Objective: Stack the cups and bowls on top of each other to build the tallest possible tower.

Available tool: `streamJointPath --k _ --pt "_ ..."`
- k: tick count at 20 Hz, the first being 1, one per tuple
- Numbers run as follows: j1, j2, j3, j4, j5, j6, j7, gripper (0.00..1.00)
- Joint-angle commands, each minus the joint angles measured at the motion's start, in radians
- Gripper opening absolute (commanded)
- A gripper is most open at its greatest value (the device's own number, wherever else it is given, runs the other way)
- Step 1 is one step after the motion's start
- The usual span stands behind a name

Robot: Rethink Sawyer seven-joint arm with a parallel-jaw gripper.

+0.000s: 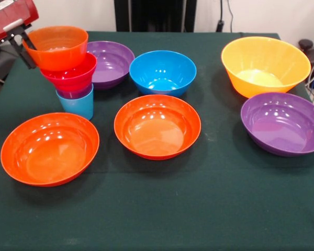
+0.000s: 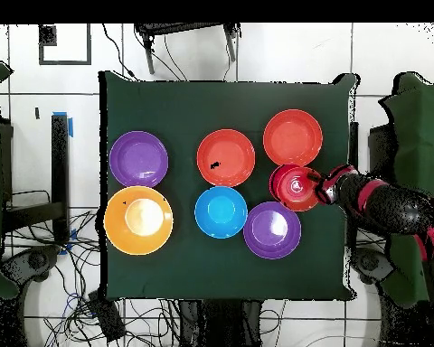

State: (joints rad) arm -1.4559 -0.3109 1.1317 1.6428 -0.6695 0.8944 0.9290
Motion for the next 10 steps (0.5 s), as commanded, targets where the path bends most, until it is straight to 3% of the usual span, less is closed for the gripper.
streamJointPath --k 1,10 --pt "0.031 0.032 -0.056 0.064 -0.043 -0.051 -0.132 0.00" --pt "0.027 0.030 -0.059 0.067 -0.038 -0.057 -0.129 0.00"
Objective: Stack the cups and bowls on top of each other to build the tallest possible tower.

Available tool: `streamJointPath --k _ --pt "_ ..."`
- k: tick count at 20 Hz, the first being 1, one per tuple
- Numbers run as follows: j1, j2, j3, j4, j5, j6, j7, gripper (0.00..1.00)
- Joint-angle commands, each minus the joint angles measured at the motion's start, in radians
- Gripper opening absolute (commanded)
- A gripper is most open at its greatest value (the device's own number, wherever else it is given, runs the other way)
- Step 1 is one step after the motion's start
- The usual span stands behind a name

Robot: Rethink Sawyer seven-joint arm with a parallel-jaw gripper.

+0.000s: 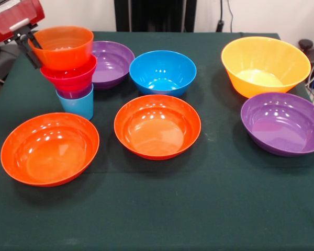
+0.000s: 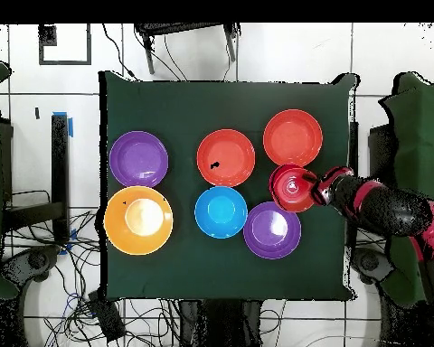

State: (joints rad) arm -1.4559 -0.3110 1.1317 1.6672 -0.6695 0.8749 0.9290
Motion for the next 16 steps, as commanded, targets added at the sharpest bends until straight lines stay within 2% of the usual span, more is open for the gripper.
streamJointPath --k 1,16 --pt "0.027 0.030 -0.060 0.041 -0.036 -0.035 -0.132 0.00" --pt "0.033 0.046 -0.059 0.044 -0.036 -0.033 -0.142 0.00"
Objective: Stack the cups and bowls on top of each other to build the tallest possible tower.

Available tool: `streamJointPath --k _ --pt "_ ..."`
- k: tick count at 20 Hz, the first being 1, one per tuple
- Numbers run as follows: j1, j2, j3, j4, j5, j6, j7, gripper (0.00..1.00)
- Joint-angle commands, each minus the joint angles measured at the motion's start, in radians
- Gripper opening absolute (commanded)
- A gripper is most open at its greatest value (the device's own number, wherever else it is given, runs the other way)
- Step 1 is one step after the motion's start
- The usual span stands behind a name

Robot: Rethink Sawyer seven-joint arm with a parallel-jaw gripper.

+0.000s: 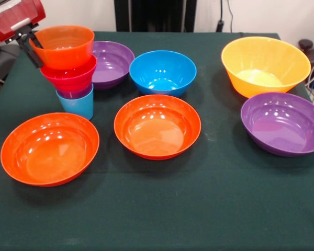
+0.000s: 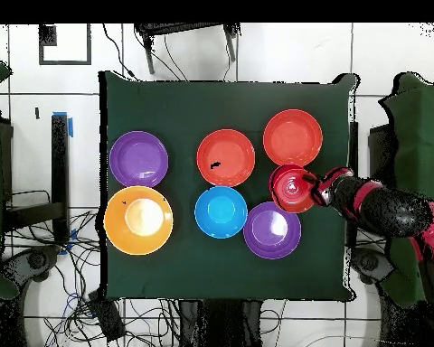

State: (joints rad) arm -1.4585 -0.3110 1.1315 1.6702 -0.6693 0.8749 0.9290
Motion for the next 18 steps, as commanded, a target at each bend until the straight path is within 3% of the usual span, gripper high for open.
streamJointPath --k 1,18 --pt "0.039 0.048 -0.058 0.038 -0.036 -0.032 -0.145 0.00" --pt "0.072 0.045 -0.062 0.029 -0.041 -0.038 -0.121 0.00"
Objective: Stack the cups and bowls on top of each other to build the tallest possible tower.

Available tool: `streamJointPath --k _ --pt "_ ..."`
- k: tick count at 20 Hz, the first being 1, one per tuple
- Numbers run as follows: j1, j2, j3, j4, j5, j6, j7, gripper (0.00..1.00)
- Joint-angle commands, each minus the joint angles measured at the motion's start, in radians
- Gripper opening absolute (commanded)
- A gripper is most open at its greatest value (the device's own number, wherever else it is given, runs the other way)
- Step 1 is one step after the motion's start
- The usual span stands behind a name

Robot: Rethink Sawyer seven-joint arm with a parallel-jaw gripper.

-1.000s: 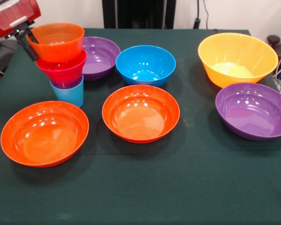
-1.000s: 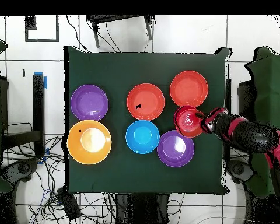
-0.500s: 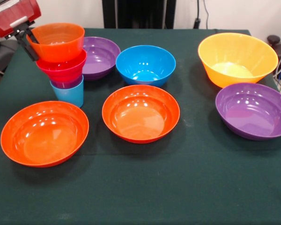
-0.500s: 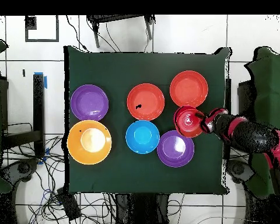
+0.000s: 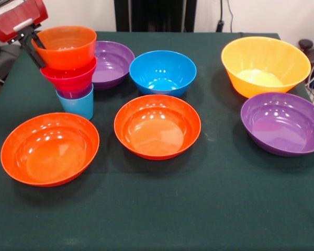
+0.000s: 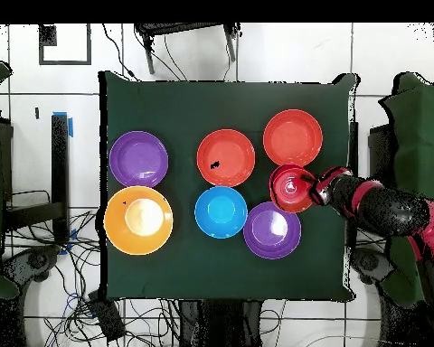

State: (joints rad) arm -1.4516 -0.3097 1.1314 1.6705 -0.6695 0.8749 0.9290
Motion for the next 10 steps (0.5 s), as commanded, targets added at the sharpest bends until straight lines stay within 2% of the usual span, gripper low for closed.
streamJointPath --k 1,10 --pt "0.066 0.044 -0.061 0.028 -0.041 -0.039 -0.123 0.00" --pt "0.074 0.041 -0.057 0.023 -0.038 -0.037 -0.121 0.00"
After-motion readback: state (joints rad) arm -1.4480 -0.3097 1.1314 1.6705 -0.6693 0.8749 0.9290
